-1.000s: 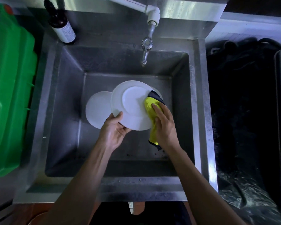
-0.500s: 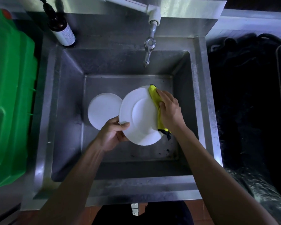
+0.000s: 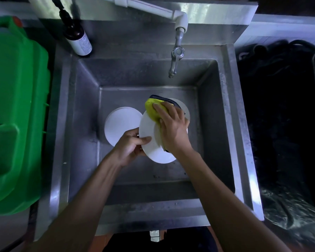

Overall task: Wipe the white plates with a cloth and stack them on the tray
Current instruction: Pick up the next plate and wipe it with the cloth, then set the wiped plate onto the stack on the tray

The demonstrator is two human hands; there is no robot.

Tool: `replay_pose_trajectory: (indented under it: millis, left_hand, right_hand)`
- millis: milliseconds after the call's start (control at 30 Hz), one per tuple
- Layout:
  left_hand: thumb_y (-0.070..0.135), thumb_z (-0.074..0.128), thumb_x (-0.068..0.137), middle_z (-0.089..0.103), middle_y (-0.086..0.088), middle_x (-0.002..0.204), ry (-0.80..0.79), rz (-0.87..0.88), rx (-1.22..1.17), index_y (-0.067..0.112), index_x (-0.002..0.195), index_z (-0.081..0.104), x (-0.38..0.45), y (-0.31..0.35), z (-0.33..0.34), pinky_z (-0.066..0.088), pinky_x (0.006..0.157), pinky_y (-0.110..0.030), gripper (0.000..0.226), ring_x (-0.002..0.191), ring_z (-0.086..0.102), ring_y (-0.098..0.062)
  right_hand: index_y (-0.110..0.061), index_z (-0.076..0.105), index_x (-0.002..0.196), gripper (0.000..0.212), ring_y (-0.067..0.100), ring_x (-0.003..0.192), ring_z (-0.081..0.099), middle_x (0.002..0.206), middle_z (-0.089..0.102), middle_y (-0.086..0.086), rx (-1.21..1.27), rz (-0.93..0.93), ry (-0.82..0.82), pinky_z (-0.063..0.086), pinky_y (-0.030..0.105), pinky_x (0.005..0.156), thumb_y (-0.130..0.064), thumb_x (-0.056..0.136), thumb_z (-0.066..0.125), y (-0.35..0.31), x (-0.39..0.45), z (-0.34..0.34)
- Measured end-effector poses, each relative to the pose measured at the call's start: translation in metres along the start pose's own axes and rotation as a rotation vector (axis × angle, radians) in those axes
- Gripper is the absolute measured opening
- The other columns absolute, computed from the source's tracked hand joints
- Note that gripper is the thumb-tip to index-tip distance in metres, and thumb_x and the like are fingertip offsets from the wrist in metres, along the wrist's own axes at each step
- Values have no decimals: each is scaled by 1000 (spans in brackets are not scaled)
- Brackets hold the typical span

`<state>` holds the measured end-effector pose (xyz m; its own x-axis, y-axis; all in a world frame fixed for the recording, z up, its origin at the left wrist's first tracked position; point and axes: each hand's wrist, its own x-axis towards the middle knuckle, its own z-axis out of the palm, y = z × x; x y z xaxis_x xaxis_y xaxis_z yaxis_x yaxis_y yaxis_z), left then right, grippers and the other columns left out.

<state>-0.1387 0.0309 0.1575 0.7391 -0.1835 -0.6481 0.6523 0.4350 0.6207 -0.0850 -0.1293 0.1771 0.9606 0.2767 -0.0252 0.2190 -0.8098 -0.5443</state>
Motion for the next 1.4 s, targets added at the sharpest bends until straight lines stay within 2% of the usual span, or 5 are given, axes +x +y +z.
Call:
replay_pose_trajectory:
  millis: [433, 733, 867, 1267, 1400]
  left_hand:
    - [1, 66, 92, 78, -5, 96, 98, 101, 153, 16, 105, 75, -3, 19, 23, 58, 59, -32, 22, 86, 75, -26]
    - [19, 59, 97, 48, 4, 60, 75, 437, 1084, 19, 74, 51, -14, 38, 80, 32, 58, -34, 24, 60, 45, -19]
    - [20, 54, 101, 42, 5, 58, 102, 595, 1337, 20, 93, 57, -12, 43, 120, 29, 50, -32, 8, 58, 46, -25]
    - [-11, 62, 83, 78, -3, 102, 0, 1146, 1653, 19, 121, 73, 6, 60, 276, 55, 58, -37, 49, 88, 74, -30]
    - [-17, 62, 80, 75, -7, 117, -84, 1239, 1718, 12, 123, 72, 19, 47, 337, 59, 82, -48, 53, 108, 72, -34]
  right_hand:
    - [-17, 57, 141, 47, 37, 120, 53, 144, 54, 9, 130, 26, -36, 46, 49, 101, -15, 96, 40, -8, -42, -31]
    - [-12, 61, 136, 45, 38, 112, 59, 132, 62, 8, 45, 146, 86, 53, 51, 87, 5, 96, 48, 49, -56, -113]
    - [-18, 63, 131, 47, 37, 100, 60, 120, 65, 3, -30, 146, 183, 54, 50, 76, -6, 92, 39, 65, -62, -154]
    - [-21, 61, 135, 65, 36, 107, 58, 128, 61, 1, -89, 246, 361, 55, 49, 79, 13, 80, 48, 165, -106, -271]
    - [-25, 63, 132, 66, 37, 103, 58, 124, 64, -1, -96, 296, 425, 54, 49, 82, 11, 78, 49, 207, -129, -310]
